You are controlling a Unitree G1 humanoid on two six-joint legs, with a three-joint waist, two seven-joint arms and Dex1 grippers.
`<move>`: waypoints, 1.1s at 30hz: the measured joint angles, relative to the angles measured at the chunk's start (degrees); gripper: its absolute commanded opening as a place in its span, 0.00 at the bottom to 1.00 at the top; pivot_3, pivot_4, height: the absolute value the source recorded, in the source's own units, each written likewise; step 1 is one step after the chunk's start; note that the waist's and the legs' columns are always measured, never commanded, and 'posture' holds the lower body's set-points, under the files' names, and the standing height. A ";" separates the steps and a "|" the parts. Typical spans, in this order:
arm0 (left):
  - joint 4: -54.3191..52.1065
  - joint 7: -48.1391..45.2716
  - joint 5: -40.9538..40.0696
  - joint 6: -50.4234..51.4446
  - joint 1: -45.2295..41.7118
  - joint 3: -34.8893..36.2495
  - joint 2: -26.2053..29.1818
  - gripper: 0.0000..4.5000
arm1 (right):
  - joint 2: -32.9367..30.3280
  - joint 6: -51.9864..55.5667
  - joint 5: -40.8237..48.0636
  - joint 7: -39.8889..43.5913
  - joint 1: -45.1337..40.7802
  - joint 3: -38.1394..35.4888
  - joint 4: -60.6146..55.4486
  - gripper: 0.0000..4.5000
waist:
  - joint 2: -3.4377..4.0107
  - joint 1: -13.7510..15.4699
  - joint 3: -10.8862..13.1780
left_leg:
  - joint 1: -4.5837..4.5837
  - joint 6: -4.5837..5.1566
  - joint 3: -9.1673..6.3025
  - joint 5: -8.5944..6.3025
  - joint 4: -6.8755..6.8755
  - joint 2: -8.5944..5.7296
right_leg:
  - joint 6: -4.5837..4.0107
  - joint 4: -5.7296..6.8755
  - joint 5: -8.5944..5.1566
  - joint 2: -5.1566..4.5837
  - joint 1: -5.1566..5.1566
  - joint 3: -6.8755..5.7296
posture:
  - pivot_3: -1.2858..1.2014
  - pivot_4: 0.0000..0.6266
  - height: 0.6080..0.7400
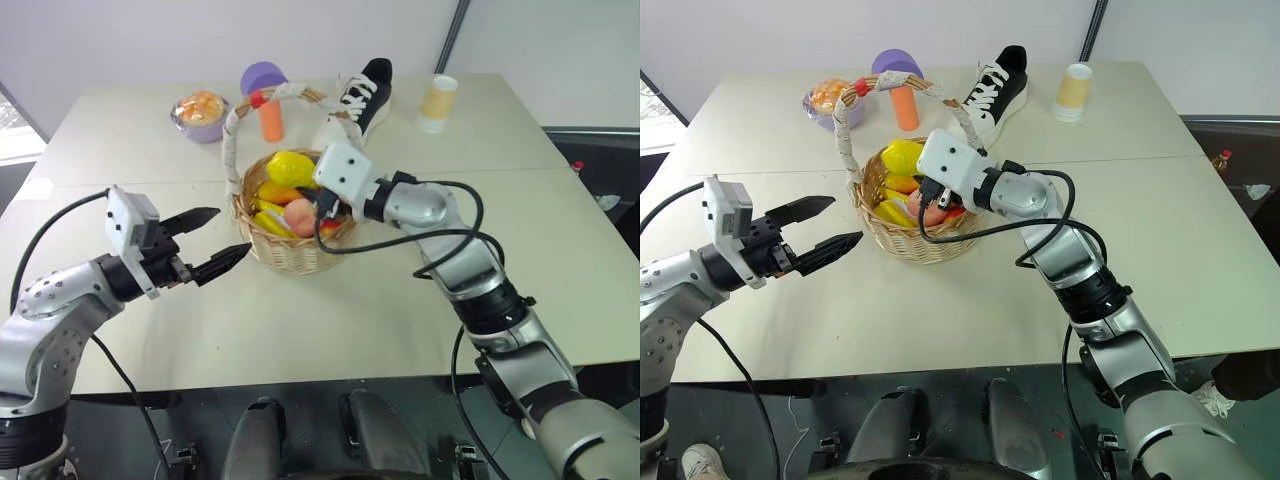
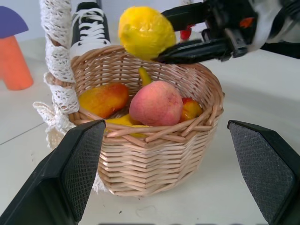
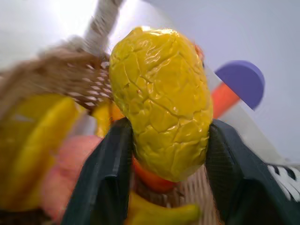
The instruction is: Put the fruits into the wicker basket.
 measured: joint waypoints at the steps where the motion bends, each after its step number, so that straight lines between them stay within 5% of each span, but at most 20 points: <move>1: -0.38 0.48 -0.22 0.08 0.04 0.00 -0.33 1.00 | 0.33 -0.54 -0.39 -0.06 0.01 0.10 0.17 0.90 | 0.00 -0.07 0.00 | 0.00 0.00 0.00 0.00 0.00 0.00 | 0.00 0.00 0.00 0.00 0.00 0.00 | 0.52 0.24 1.00; 2: -0.70 0.88 -0.57 0.18 0.05 -0.05 -0.43 1.00 | 0.78 -1.11 -0.48 -0.11 0.03 0.10 0.12 0.99 | 0.00 -0.11 0.00 | 0.00 0.00 -0.01 0.00 0.00 0.00 | 0.00 0.00 0.00 0.02 0.00 0.00 | 0.52 0.24 1.00; 8: -1.39 1.76 -1.24 0.70 -0.30 -0.28 -0.43 1.00 | -0.23 -1.55 7.14 5.57 5.85 -4.18 -11.40 0.99 | 0.00 -0.07 0.00 | 0.00 0.01 -0.07 0.00 -0.03 0.01 | 0.00 0.01 0.00 0.07 -0.01 -0.04 | 0.52 0.24 1.00; 15: 0.07 1.26 -1.26 0.76 -2.33 -1.88 -0.49 1.00 | -7.72 13.40 25.75 11.63 16.44 -17.60 -26.13 0.99 | -0.01 -0.06 -0.01 | 0.07 0.01 -0.08 0.00 0.02 -0.03 | 0.00 -0.01 0.00 0.05 0.11 -0.08 | 0.52 0.24 1.00; 19: 0.73 0.85 -1.25 0.74 -3.80 -2.98 -0.93 1.00 | -5.23 16.88 27.10 4.83 16.44 -22.34 -22.85 0.99 | -0.01 -0.48 -0.01 | 0.15 0.01 -0.06 0.00 -0.02 0.03 | -0.04 0.02 0.00 0.27 0.09 -0.03 | 0.52 0.24 1.00; 26: 1.60 0.90 -1.22 0.73 -5.43 -4.76 -1.69 1.00 | 5.08 9.52 20.29 -5.09 10.77 -19.09 -4.60 0.99 | 0.00 -0.36 0.00 | 0.06 0.01 -0.02 0.00 -0.03 0.01 | -0.04 0.03 0.01 0.22 0.00 -0.01 | 0.52 0.24 1.00; 29: 1.49 1.45 -1.23 0.73 -5.35 -4.76 -2.20 1.00 | 7.90 5.40 18.78 -6.81 8.38 -18.70 1.39 0.81 | 0.00 -0.13 0.00 | 0.01 0.01 -0.02 0.00 -0.03 -0.01 | -0.03 0.01 0.01 0.13 -0.01 -0.02 | 0.52 0.24 1.00; 33: -0.08 2.22 -1.28 0.74 -3.68 -4.62 -2.53 1.00 | 8.52 2.75 18.34 -7.48 7.95 -18.86 4.02 0.34 | 0.00 -0.10 0.00 | -0.03 0.01 -0.02 0.00 -0.03 -0.01 | -0.02 -0.01 0.02 0.02 -0.01 -0.02 | 0.52 0.24 1.00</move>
